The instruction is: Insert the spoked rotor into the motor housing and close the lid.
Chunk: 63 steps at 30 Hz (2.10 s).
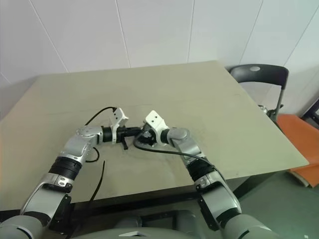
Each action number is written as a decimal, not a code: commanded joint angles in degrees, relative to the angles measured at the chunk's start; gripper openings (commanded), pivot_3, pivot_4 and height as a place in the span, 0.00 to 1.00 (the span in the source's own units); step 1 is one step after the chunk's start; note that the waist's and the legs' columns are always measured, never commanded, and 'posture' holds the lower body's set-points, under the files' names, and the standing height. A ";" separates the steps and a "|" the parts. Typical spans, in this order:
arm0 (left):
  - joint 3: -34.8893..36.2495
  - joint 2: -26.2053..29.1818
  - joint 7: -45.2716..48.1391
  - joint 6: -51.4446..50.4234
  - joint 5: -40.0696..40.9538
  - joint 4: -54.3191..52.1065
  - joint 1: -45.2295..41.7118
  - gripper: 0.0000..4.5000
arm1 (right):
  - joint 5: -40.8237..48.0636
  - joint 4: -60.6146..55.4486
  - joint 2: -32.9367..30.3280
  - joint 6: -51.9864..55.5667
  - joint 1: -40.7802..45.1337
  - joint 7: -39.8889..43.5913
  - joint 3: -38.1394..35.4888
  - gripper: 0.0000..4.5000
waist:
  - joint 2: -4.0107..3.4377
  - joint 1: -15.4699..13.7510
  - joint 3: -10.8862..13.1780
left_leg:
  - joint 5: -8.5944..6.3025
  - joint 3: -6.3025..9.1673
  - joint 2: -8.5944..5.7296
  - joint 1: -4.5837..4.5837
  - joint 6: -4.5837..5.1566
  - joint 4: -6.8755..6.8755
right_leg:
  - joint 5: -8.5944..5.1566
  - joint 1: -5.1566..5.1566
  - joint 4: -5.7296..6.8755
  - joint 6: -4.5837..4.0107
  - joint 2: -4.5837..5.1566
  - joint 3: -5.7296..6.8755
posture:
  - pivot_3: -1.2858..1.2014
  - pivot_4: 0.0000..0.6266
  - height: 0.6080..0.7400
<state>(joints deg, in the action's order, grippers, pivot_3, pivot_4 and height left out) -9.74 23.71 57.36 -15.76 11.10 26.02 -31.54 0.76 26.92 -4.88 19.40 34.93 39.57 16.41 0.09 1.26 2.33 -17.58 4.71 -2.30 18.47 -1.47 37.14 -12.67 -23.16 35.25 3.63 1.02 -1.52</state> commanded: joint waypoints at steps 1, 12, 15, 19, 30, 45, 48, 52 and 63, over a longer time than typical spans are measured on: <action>-1.25 0.60 1.58 -0.72 -1.49 1.06 0.36 0.00 | 1.15 0.89 -0.49 4.29 -1.15 -0.93 -2.05 0.91 | 0.01 -0.19 -0.01 | 0.00 0.00 0.01 0.00 0.00 0.00 | 0.00 0.00 0.00 0.00 -0.01 0.00 | 0.52 0.00 1.00; -1.32 2.85 4.22 -8.04 0.19 -3.83 4.03 0.00 | 4.66 -0.93 0.42 7.68 -1.12 -0.24 -4.04 0.99 | 0.06 0.41 -0.14 | 0.00 0.00 0.10 -0.11 0.00 0.00 | -0.01 0.04 0.09 0.01 -0.10 -0.01 | 0.52 0.00 1.00; -0.78 2.69 3.77 -8.88 0.79 -5.17 4.95 0.00 | 8.53 -3.83 1.40 9.46 -2.18 1.56 -6.02 0.99 | 0.08 0.77 -0.23 | 0.00 0.01 0.10 -0.11 0.00 0.01 | -0.01 0.05 0.09 0.01 -0.09 -0.03 | 0.52 0.00 1.00; -0.75 2.39 3.35 -9.76 1.18 -6.96 6.27 0.00 | 10.33 -6.82 1.10 10.91 -2.86 2.38 -6.82 0.99 | 0.05 0.82 -0.25 | 0.00 0.01 0.08 -0.08 0.00 0.00 | -0.01 0.05 0.05 0.01 -0.02 -0.03 | 0.52 0.00 1.00; -0.49 2.12 3.12 -9.72 1.37 -7.12 6.39 0.00 | 10.28 -6.98 -0.90 4.93 -0.07 -0.75 -10.73 0.99 | 0.00 1.14 -0.18 | 0.00 0.01 0.07 -0.02 0.01 -0.06 | -0.02 -0.01 -0.02 0.02 -0.02 -0.03 | 0.52 0.00 1.00; -1.38 2.04 0.95 -5.90 -0.14 -4.63 6.55 0.00 | 7.84 -8.07 -4.16 -1.16 -0.64 2.26 -6.42 0.99 | -0.03 1.12 -0.08 | 0.00 0.01 0.07 0.22 0.00 -0.05 | 0.00 -0.23 -0.02 0.02 -0.03 -0.03 | 0.52 0.00 1.00; -1.42 2.23 0.89 -5.67 -0.14 -4.50 6.41 0.00 | 9.11 -9.77 -5.13 -0.32 -1.30 5.37 -5.59 0.99 | -0.03 1.12 -0.08 | 0.00 0.01 0.07 0.21 0.01 -0.05 | -0.01 -0.23 -0.02 0.02 -0.04 -0.03 | 0.52 0.00 1.00; -1.31 2.23 0.18 -4.09 -0.81 -3.41 5.88 0.00 | 11.51 -12.21 -6.48 1.79 -1.59 9.37 -5.93 0.99 | -0.06 1.23 -0.04 | 0.00 0.00 0.06 0.21 0.01 -0.05 | -0.01 -0.22 -0.02 0.02 -0.05 -0.03 | 0.52 0.00 1.00; -0.91 1.48 -1.10 -1.17 -1.19 -1.33 5.39 0.00 | 17.01 -16.91 -9.56 8.44 -0.30 11.92 -9.57 0.99 | -0.07 1.14 -0.05 | 0.00 0.01 0.11 -0.12 0.01 0.00 | -0.13 0.05 0.08 -0.12 -0.13 0.02 | 0.52 0.00 1.00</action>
<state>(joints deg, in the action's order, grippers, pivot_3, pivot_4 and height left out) -9.76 24.79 57.03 -15.76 12.23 21.73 -27.32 15.63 11.73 -14.73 27.37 32.08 52.34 9.45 0.02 2.40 2.27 -17.58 4.71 -2.18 18.36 -1.46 37.14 -12.79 -23.12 35.33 3.52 0.88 -1.50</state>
